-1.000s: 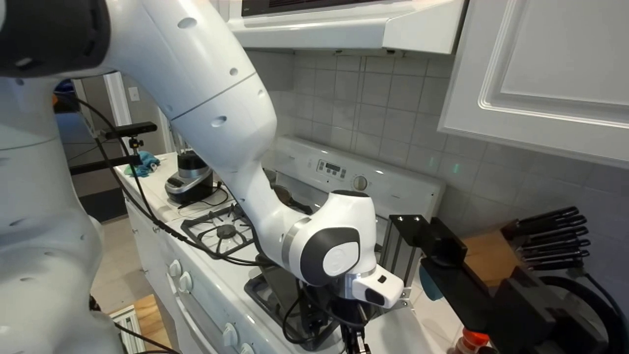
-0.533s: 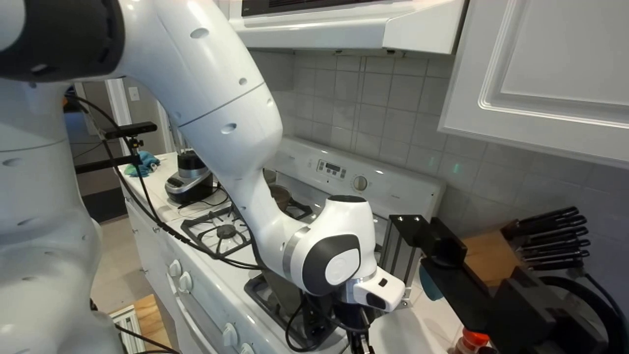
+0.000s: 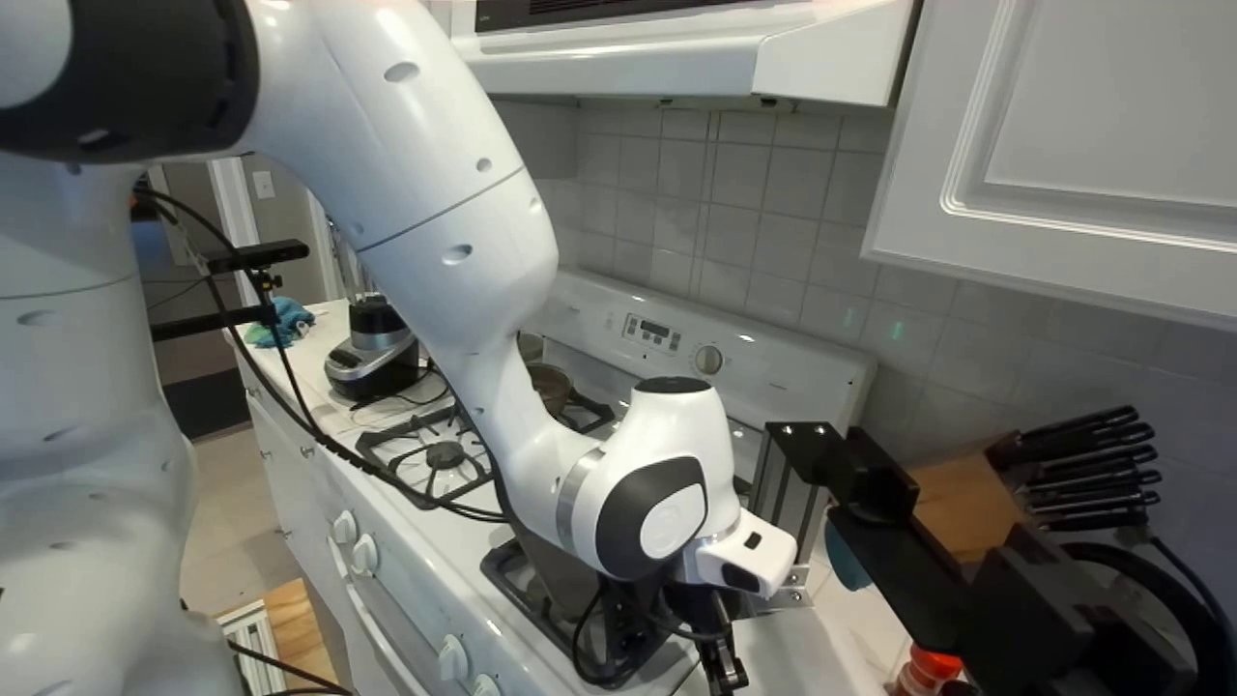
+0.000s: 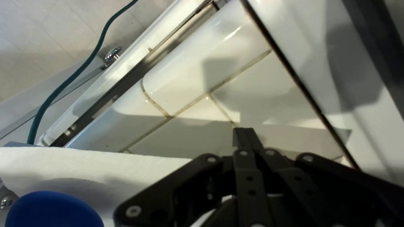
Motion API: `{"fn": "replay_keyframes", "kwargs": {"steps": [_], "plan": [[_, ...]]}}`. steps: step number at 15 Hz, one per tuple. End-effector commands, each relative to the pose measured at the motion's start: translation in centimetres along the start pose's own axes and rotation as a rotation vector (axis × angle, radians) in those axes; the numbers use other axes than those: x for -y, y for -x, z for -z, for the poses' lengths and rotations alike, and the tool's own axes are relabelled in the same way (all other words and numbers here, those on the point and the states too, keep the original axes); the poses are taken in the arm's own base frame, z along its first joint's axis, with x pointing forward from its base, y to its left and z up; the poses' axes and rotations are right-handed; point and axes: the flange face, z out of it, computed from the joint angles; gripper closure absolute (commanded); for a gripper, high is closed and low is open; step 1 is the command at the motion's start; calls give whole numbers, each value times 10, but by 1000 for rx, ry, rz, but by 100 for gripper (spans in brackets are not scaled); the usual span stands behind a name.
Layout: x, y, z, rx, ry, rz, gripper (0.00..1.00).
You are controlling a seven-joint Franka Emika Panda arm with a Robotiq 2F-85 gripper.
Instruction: Remove the white paper from the top of pot on the left and set it down on the right side of the counter.
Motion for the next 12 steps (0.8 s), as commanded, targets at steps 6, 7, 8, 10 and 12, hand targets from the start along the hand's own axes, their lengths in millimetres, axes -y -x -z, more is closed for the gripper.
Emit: {"fn": "replay_keyframes", "kwargs": {"steps": [6, 7, 8, 10, 12], "plan": [[8, -1, -1, -23, -13, 8, 100], [11, 6, 0, 17, -22, 12, 100], [14, 16, 3, 70, -31, 19, 100], [19, 31, 20, 153, -73, 57, 100], [24, 37, 41, 206, -107, 77, 100]]}}
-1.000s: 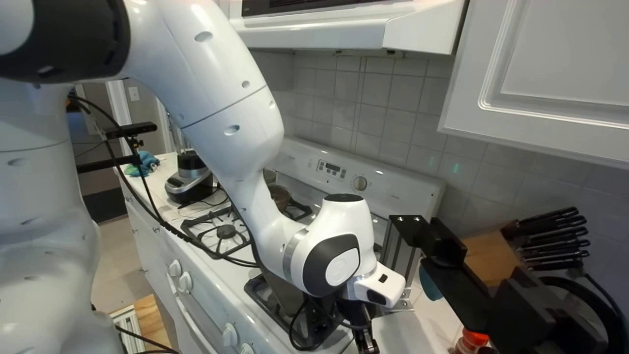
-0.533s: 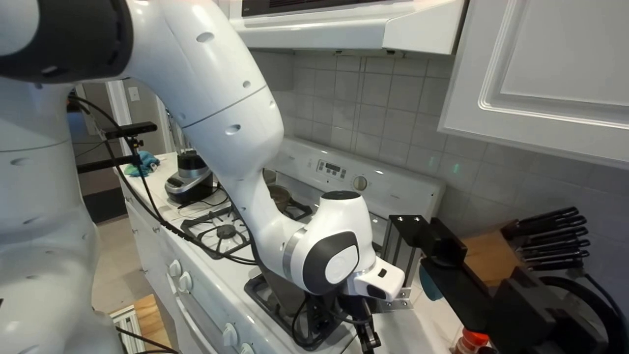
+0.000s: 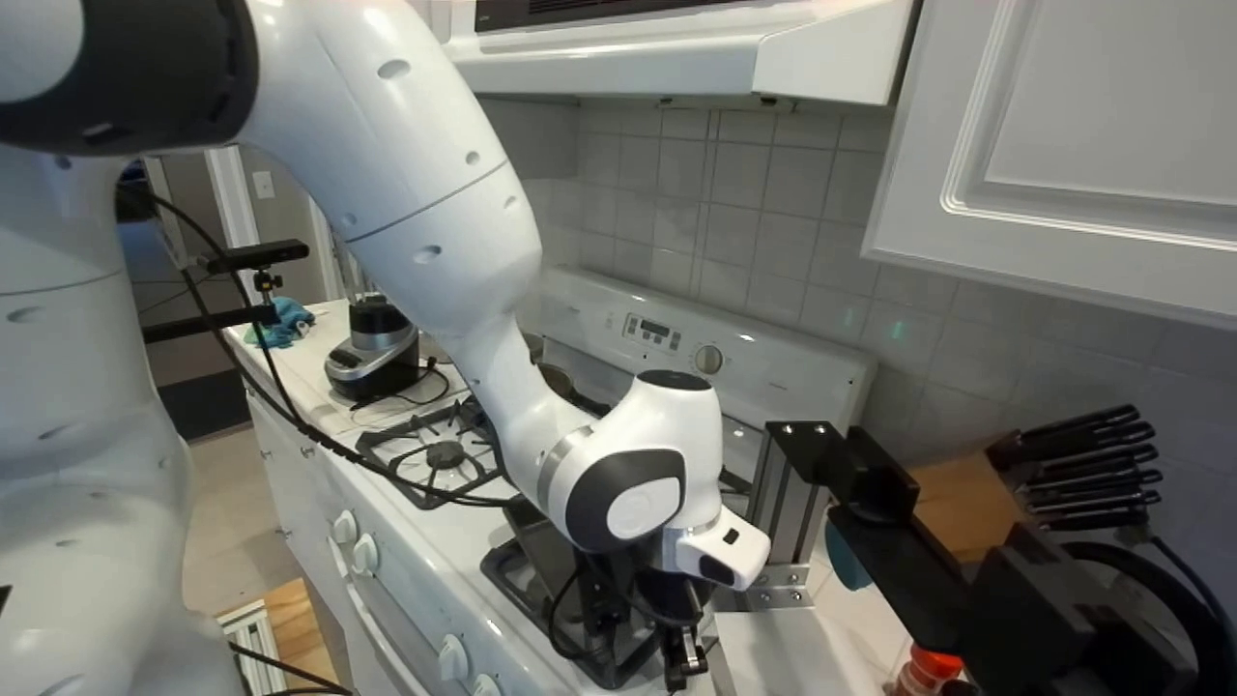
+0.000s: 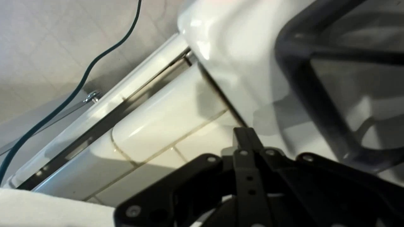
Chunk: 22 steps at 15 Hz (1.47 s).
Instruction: Remove the white paper from the top of pot on the left and set it down on the right side of the counter.
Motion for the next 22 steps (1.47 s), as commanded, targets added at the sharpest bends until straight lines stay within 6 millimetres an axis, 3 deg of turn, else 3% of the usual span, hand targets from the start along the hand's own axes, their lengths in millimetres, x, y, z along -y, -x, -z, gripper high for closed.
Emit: {"fn": "replay_keyframes", "kwargs": {"steps": [1, 6, 7, 8, 16, 19, 22], "plan": [[8, 23, 46, 82, -65, 50, 100], [9, 23, 108, 63, -58, 31, 100], [10, 27, 119, 71, -55, 41, 94], [11, 30, 128, 82, -62, 50, 73], [20, 59, 183, 7, -149, 216, 19], [18, 70, 200, 39, -170, 245, 1], [15, 77, 216, 53, -190, 244, 0]]}}
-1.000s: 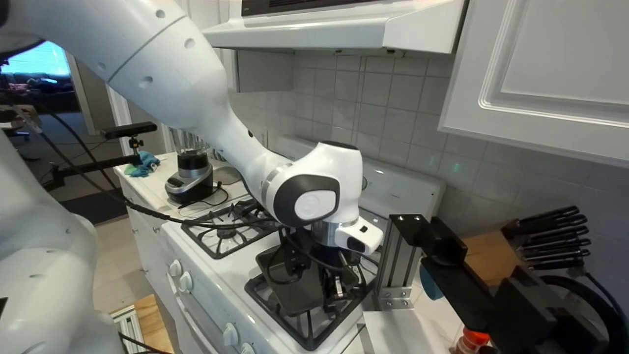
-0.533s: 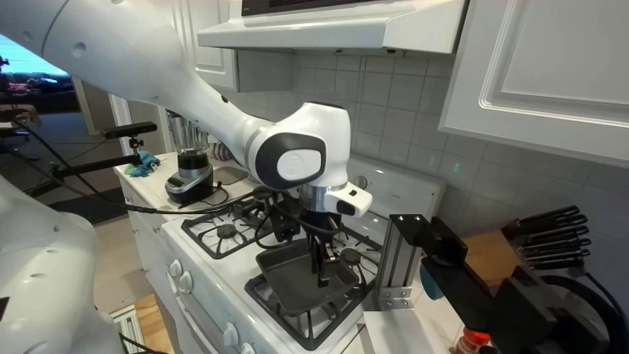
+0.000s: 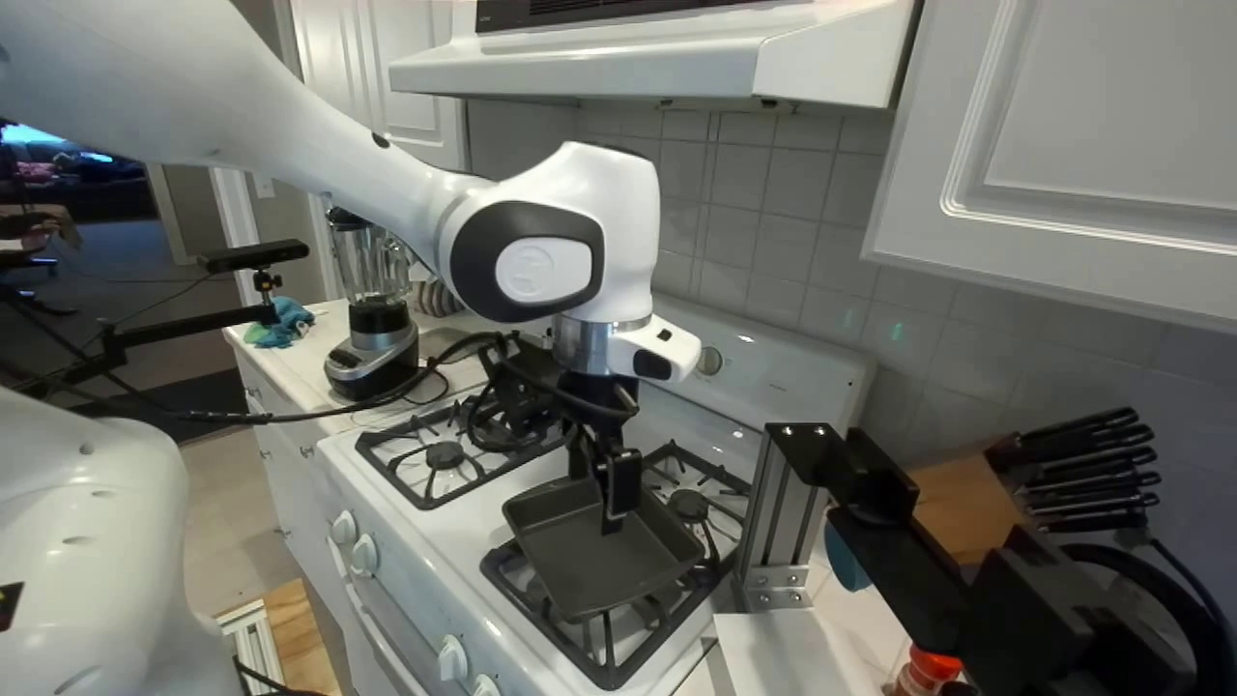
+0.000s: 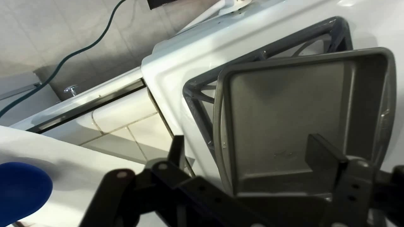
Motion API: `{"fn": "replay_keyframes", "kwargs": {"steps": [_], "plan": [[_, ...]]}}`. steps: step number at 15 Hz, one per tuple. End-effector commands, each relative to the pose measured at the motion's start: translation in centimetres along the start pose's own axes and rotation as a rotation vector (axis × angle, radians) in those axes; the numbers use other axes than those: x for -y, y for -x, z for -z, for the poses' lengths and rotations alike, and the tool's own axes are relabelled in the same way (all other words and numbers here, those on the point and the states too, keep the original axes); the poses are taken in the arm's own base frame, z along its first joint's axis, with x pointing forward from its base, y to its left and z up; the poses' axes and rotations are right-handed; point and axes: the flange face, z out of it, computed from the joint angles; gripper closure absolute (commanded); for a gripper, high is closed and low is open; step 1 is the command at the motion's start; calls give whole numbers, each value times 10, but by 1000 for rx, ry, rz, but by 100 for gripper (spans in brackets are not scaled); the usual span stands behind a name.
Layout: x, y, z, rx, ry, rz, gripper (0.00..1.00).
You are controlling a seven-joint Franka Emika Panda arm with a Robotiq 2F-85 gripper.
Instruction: Remove the white paper from the top of pot on the left and set it down on the right side of the counter.
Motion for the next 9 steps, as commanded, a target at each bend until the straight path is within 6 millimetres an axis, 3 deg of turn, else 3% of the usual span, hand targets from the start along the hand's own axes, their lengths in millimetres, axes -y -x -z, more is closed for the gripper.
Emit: {"fn": "replay_keyframes", "kwargs": {"steps": [1, 5, 6, 9], "plan": [[3, 18, 23, 8, -50, 13, 0], [-1, 18, 41, 8, -55, -5, 0], [0, 14, 29, 2, -28, -7, 0], [-1, 14, 36, -1, -29, -8, 0]]}}
